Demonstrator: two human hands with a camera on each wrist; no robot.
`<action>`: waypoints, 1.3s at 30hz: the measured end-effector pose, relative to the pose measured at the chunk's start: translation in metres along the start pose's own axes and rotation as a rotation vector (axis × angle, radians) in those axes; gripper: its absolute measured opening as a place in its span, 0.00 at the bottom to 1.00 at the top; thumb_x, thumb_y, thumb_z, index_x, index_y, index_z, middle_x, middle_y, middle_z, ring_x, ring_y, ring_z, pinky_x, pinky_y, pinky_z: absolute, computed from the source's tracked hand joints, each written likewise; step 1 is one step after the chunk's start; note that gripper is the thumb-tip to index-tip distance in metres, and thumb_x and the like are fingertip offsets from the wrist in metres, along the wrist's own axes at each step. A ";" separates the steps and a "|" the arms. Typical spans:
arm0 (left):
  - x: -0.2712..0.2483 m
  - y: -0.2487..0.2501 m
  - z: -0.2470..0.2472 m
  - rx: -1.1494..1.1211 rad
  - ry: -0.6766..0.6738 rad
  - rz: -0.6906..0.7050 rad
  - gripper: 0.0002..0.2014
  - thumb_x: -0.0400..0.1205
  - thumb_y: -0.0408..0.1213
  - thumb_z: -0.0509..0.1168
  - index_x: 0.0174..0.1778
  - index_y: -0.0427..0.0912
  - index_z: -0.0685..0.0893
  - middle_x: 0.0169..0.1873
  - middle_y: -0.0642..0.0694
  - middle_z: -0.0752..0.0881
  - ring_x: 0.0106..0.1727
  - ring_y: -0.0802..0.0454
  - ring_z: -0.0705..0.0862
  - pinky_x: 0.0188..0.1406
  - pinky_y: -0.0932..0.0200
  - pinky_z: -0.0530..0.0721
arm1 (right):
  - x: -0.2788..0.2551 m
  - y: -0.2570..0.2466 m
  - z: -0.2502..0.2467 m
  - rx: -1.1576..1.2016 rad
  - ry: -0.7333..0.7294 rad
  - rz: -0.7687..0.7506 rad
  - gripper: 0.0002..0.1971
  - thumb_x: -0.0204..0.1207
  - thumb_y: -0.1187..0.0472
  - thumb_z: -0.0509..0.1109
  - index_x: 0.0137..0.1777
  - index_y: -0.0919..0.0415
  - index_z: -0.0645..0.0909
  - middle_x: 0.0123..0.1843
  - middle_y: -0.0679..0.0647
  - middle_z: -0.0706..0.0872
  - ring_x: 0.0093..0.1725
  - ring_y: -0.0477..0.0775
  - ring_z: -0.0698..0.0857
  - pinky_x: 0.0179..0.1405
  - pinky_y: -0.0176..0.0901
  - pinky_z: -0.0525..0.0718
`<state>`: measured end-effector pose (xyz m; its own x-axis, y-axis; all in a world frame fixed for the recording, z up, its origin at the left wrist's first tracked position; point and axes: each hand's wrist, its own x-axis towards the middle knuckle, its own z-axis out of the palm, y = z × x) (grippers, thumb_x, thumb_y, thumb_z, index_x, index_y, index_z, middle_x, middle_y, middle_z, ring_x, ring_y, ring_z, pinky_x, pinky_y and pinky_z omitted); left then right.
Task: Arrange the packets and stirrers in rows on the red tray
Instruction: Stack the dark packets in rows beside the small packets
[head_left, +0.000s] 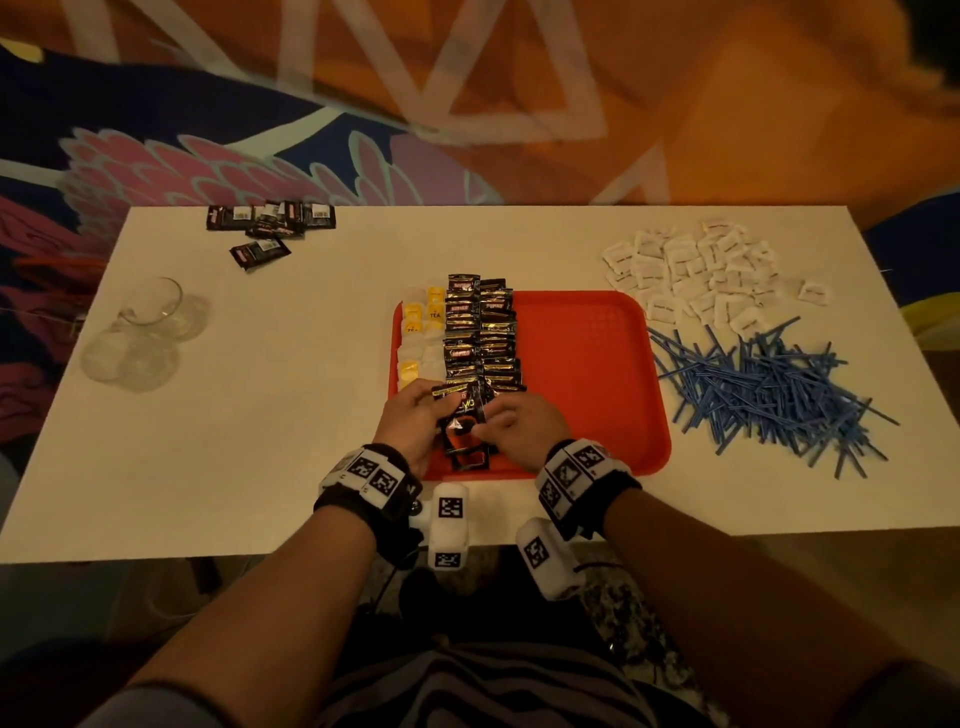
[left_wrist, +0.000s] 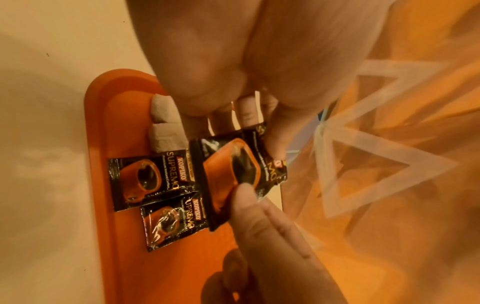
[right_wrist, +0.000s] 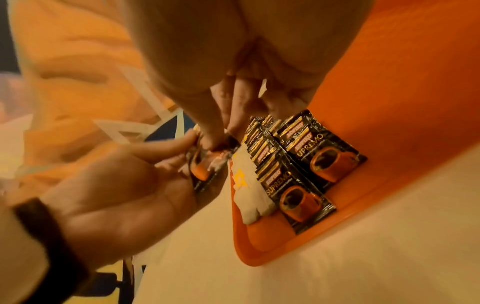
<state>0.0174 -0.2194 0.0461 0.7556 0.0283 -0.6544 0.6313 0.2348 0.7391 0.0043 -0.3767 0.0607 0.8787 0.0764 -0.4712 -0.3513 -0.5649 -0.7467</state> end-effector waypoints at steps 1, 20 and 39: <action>-0.001 0.001 0.002 0.006 -0.006 -0.005 0.04 0.81 0.27 0.69 0.47 0.40 0.85 0.45 0.40 0.89 0.44 0.43 0.89 0.39 0.49 0.87 | 0.000 0.001 -0.001 -0.005 0.013 0.010 0.04 0.73 0.58 0.78 0.42 0.51 0.84 0.38 0.45 0.86 0.43 0.48 0.85 0.46 0.43 0.84; 0.030 -0.048 0.000 0.873 0.304 0.159 0.08 0.81 0.39 0.73 0.51 0.43 0.82 0.37 0.55 0.82 0.46 0.52 0.83 0.49 0.63 0.79 | 0.035 0.084 0.001 -0.252 -0.003 0.308 0.09 0.78 0.53 0.74 0.55 0.55 0.86 0.53 0.47 0.88 0.46 0.44 0.85 0.35 0.30 0.80; 0.051 -0.059 0.017 0.979 0.332 0.249 0.19 0.78 0.39 0.76 0.63 0.37 0.82 0.52 0.41 0.89 0.55 0.43 0.86 0.57 0.50 0.85 | 0.060 0.090 0.012 -0.040 0.102 0.288 0.21 0.72 0.53 0.79 0.63 0.52 0.77 0.50 0.47 0.86 0.48 0.46 0.84 0.32 0.28 0.72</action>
<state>0.0223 -0.2487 -0.0282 0.8906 0.2661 -0.3688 0.4425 -0.6944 0.5675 0.0220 -0.4132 -0.0404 0.7737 -0.1730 -0.6095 -0.5790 -0.5836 -0.5694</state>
